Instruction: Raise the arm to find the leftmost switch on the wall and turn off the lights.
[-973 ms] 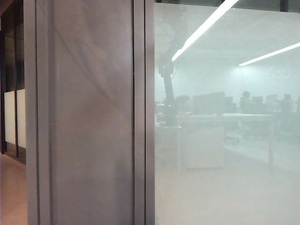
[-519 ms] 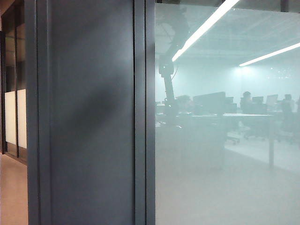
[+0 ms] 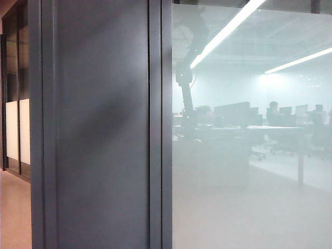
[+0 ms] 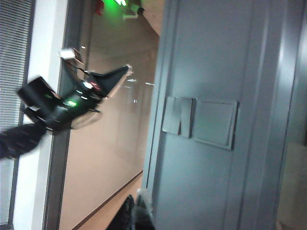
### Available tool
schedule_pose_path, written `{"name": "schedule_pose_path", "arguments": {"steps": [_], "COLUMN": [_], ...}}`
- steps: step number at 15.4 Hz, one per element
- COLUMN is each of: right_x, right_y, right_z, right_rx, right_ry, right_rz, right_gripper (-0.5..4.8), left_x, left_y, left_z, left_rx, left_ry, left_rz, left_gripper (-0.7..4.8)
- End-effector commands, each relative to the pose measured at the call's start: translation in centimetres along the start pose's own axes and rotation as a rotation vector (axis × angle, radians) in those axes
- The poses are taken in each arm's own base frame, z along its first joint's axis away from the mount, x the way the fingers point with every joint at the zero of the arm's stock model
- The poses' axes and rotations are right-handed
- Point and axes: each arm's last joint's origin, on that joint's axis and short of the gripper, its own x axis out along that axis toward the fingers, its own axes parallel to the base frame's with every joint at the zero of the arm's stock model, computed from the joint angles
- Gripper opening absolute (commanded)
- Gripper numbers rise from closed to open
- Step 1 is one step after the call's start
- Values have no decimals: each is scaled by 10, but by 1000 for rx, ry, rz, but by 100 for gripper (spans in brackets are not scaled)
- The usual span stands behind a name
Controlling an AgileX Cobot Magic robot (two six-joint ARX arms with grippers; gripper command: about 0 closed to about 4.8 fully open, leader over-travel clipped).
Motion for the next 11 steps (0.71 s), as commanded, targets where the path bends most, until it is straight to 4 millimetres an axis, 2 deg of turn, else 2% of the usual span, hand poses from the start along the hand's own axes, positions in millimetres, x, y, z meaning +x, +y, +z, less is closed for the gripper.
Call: {"name": "schedule_pose_path", "arguments": {"steps": [1,3,5,9,11], "right_x": [-3,-4,-7,-11,-15], "right_y": [10,15,22,29,34], "right_z": [10,14,18,18,16], "right_rx": [-33,-43,-38,32,94], "right_ry": [-24,-34,-32,11,51], "right_rz": [12,9,7,-21,-49], "right_gripper": [-1,-1,-1,-1,-1], "left_x": [-32,-62,-104,-200,-239], "left_y": [-15,-26,-37,-56,-61], "left_z": [41,59,68,55,43], "left_rx": [82,95,100,152,176], "left_ry": [91,105,114,167,211], "left_rz": [41,62,89,198,274], "left_gripper": [-5,-6,-6,-5,-6]}}
